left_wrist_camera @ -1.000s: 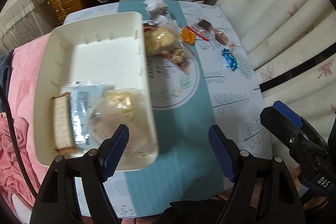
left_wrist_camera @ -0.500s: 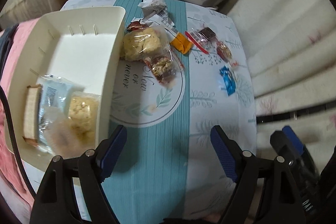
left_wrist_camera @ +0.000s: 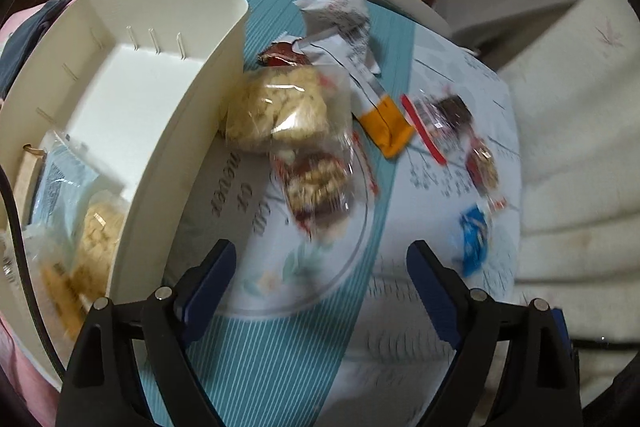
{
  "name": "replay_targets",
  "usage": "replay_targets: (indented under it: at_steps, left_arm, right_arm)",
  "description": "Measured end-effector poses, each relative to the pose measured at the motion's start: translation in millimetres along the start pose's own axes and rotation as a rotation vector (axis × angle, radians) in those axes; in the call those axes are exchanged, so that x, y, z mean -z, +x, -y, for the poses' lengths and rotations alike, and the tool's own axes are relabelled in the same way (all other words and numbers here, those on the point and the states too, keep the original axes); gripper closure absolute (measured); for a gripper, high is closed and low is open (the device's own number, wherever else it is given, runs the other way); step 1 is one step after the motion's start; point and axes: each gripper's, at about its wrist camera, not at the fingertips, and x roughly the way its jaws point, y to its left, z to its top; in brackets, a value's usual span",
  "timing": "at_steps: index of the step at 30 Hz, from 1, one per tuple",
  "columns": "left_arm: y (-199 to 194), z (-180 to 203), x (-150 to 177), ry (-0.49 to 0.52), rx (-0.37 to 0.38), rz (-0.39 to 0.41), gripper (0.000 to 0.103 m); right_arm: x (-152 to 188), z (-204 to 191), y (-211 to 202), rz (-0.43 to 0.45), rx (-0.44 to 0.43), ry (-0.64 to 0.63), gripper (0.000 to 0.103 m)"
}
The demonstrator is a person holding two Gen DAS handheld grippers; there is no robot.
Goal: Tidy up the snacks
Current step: 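Withdraw both tools from the tray toward the snack pile, then grasp the blue wrapped snack with the right tool while the left grasps the clear nut bag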
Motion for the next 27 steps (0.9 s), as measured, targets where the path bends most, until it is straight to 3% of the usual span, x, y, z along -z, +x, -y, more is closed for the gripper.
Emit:
replay_targets:
  at_steps: [11, 22, 25, 27]
  left_arm:
    - [44.2, 4.3, -20.1, -0.062, -0.062, 0.037, 0.017]
    - [62.8, 15.1, -30.9, -0.043, -0.091, 0.081, 0.017]
    - [69.3, 16.4, -32.4, -0.04, -0.105, 0.075, 0.023]
    - [73.4, 16.8, -32.9, -0.04, -0.099, 0.066, 0.035]
  right_arm:
    - [2.2, -8.2, 61.4, -0.034, 0.046, -0.143, 0.024]
    - [5.2, -9.0, 92.1, -0.076, 0.068, -0.197, 0.042]
    - [7.1, -6.4, 98.3, -0.096, 0.072, -0.198, 0.055]
    - [8.9, -5.0, 102.4, -0.113, 0.084, -0.202, 0.061]
